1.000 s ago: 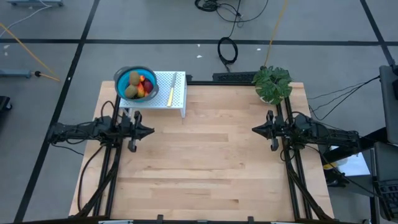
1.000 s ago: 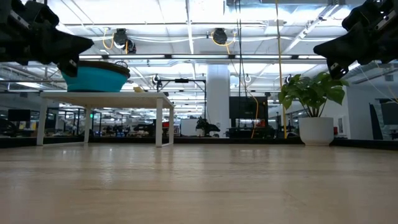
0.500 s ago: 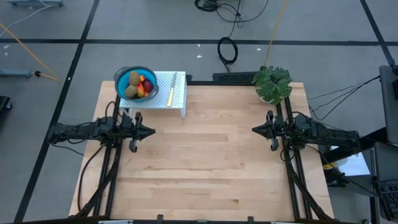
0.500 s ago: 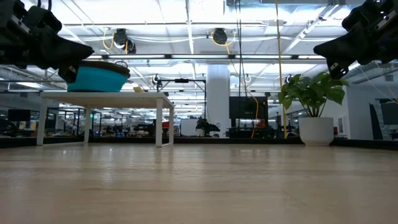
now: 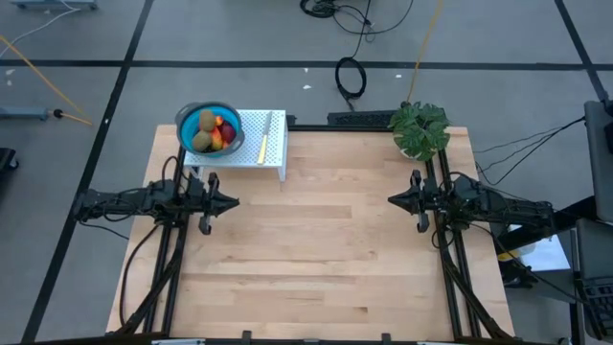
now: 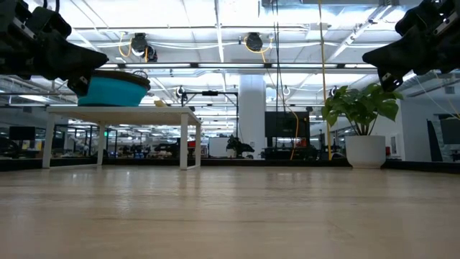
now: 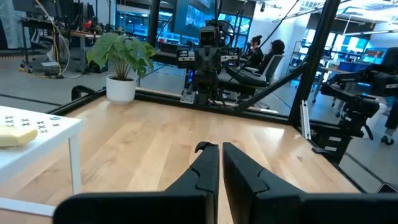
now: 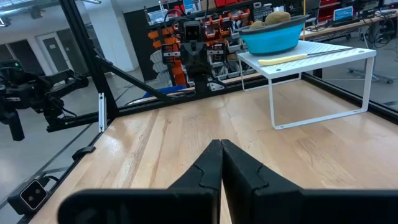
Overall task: Pick & Place Fruit
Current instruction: Return to Home Position
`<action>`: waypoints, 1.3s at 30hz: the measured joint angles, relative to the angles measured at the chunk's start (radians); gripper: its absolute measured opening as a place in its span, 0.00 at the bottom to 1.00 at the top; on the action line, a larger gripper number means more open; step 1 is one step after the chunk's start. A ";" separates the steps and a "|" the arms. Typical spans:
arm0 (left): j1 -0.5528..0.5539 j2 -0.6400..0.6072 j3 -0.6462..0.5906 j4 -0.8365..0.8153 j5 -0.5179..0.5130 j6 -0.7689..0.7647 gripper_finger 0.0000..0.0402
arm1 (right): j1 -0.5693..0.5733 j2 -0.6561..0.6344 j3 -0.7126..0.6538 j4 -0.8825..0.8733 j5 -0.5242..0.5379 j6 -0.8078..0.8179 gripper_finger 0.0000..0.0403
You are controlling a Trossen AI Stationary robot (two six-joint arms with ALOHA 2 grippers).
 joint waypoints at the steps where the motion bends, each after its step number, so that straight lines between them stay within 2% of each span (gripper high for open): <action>1: 0.000 0.000 0.000 0.000 0.000 0.000 0.05 | 0.000 0.000 0.000 0.000 0.000 0.000 0.00; 39: 0.000 0.000 0.000 0.000 0.000 0.000 0.06 | 0.000 0.000 0.000 0.000 0.000 0.000 0.00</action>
